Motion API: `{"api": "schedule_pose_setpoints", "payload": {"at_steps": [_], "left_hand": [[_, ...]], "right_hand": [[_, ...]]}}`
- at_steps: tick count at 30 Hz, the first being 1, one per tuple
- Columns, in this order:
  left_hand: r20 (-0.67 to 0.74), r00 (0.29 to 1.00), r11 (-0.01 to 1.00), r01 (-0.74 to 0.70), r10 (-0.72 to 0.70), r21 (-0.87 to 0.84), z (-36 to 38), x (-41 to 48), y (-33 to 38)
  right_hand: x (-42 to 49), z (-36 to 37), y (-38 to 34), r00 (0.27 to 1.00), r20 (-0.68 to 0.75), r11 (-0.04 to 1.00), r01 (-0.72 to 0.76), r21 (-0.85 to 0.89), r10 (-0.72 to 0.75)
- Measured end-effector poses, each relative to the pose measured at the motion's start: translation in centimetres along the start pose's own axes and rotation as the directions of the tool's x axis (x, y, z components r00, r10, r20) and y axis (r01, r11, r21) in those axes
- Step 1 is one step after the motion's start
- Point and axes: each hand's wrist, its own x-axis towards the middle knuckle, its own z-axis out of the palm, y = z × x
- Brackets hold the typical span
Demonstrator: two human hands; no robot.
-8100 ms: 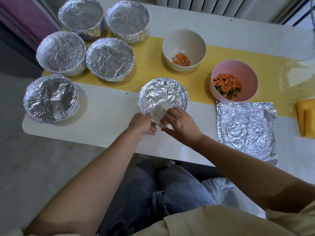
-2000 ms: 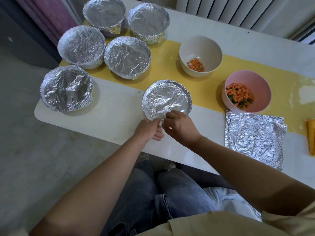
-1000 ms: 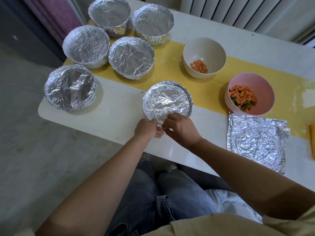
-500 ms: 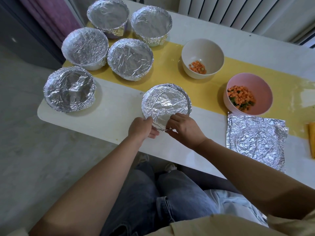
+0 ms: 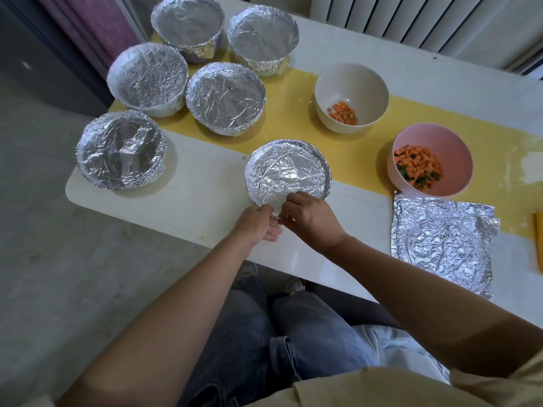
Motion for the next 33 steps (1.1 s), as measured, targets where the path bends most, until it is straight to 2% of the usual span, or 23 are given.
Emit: {"api": "schedule_pose_setpoints", "payload": {"at_steps": [2,7,13,16,20,30,33], "left_hand": [[0.018,1.000,1.000,0.015,-0.016,0.014,-0.1,-0.1,0.0],[-0.047,0.998,0.999,-0.039,0.038,-0.035,0.2,0.6,-0.5],[-0.015,0.997,0.995,-0.076,0.075,-0.060,-0.7,0.8,-0.4],[-0.068,0.993,0.995,-0.096,0.095,-0.003,-0.6,1.1,-0.7],[-0.064,0.997,0.997,-0.047,0.051,0.064,-0.1,1.0,-1.0],[-0.113,0.992,0.998,-0.057,0.057,0.011,0.7,1.0,-0.7],[-0.090,0.995,0.999,-0.049,0.049,0.004,0.7,1.1,-0.8]], "right_hand": [[0.1,0.0,0.1,1.000,0.001,1.000,0.009,-0.002,-0.009],[-0.2,-0.3,0.4,0.999,0.044,0.999,0.025,0.027,-0.026],[-1.5,-1.6,1.7,0.999,0.027,0.997,0.021,-0.071,-0.019],[-1.4,-1.5,1.7,0.999,0.016,0.995,0.045,-0.094,-0.043],[-0.9,-1.1,1.1,0.999,-0.005,0.996,0.034,-0.081,-0.035],[-0.4,-0.8,0.5,1.000,-0.013,0.999,0.008,-0.050,-0.008],[-0.4,-0.7,0.6,1.000,-0.012,0.999,0.020,-0.042,-0.020]]}}
